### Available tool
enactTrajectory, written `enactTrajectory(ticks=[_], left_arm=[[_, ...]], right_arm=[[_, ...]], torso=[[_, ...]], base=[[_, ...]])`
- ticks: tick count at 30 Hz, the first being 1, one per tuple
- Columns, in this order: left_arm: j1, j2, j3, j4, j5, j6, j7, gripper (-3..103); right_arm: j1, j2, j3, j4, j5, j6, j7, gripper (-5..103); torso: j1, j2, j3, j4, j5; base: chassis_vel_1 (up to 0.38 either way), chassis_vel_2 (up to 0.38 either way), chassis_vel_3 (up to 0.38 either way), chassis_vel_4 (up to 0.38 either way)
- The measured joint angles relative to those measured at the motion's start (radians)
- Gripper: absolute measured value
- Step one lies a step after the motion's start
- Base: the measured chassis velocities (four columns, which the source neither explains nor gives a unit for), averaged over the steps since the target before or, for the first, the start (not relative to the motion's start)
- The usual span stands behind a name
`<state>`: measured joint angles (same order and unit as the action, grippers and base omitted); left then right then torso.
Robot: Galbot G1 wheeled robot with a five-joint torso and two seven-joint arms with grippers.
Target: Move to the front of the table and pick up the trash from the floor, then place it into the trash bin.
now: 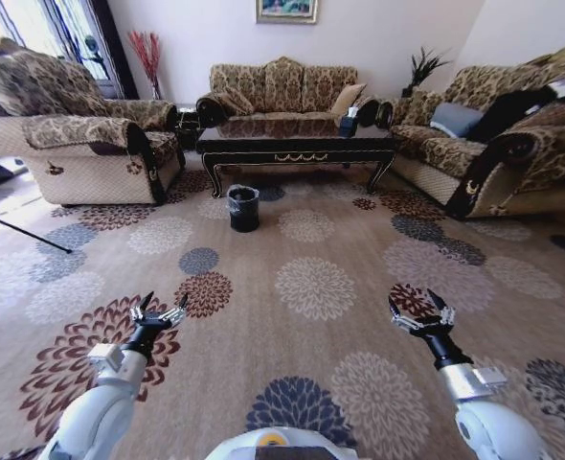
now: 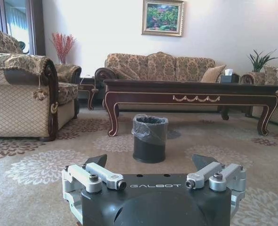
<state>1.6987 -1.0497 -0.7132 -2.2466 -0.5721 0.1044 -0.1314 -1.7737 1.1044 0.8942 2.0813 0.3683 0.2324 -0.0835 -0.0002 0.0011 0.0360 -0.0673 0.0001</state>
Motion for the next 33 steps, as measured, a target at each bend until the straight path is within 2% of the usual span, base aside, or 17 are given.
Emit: enactTrajectory(ticks=[2, 13, 33], left_arm=[[0.0, 0.0, 0.0, 0.0, 0.0, 0.0, 0.0, 100], [0.0, 0.0, 0.0, 0.0, 0.0, 0.0, 0.0, 100], [0.0, 0.0, 0.0, 0.0, 0.0, 0.0, 0.0, 100]], right_arm=[[0.0, 0.0, 0.0, 0.0, 0.0, 0.0, 0.0, 100], [0.001, 0.0, 0.0, 0.0, 0.0, 0.0, 0.0, 100], [0.001, 0.0, 0.0, 0.0, 0.0, 0.0, 0.0, 100]], torso=[[0.0, 0.002, 0.002, 0.0, -0.0003], [0.001, 0.049, 0.047, 0.0002, -0.0001], [0.016, 0.132, 0.116, 0.0002, -0.0001]], base=[[0.008, -0.035, -0.057, -0.008], [-0.013, 0.014, 0.011, -0.007], [0.0, 0.0, 0.0, 0.0]])
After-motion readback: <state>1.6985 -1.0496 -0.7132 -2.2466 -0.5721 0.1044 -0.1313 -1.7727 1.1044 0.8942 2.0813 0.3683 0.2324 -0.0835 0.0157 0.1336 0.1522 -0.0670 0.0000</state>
